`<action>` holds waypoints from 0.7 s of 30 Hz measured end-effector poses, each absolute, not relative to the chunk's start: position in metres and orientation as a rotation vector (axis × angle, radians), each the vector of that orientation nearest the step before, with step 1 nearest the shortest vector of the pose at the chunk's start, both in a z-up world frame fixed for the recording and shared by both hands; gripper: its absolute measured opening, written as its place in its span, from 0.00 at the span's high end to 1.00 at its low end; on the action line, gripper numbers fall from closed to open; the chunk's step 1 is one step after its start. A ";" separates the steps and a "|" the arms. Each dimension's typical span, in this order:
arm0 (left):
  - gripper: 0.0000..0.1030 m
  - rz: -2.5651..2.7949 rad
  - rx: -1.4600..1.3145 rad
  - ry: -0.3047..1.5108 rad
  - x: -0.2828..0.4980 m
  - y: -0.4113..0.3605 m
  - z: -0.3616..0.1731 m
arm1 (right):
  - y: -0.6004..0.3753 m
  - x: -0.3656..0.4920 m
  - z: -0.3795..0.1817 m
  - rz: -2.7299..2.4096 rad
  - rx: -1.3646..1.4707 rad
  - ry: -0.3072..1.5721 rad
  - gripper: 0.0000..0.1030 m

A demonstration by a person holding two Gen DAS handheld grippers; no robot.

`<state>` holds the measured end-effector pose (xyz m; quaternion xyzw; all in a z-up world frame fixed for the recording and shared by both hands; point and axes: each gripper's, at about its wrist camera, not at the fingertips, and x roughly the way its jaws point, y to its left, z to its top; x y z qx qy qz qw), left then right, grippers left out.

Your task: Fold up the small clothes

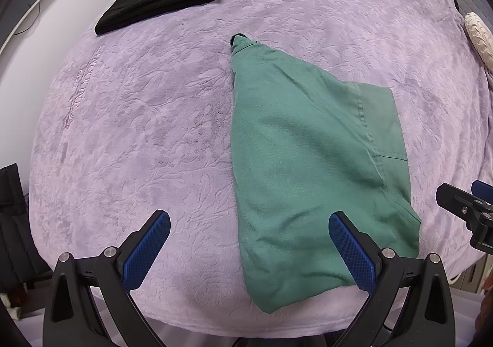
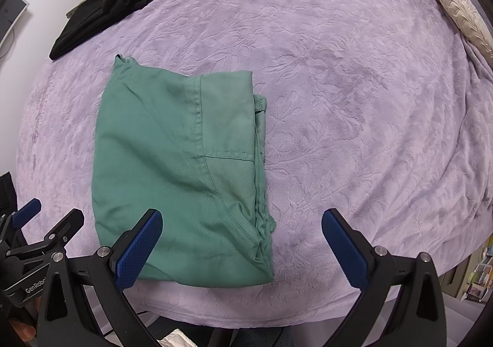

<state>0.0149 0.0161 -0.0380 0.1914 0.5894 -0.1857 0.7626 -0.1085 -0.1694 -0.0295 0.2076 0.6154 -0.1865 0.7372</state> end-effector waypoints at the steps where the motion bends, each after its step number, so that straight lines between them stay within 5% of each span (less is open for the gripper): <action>1: 0.00 -0.405 0.418 1.282 0.014 0.016 -0.037 | -0.169 -0.108 -0.029 -0.409 0.456 1.351 0.00; 21: 0.00 -0.405 0.421 1.285 0.014 0.015 -0.037 | -0.167 -0.109 -0.031 -0.412 0.459 1.352 0.00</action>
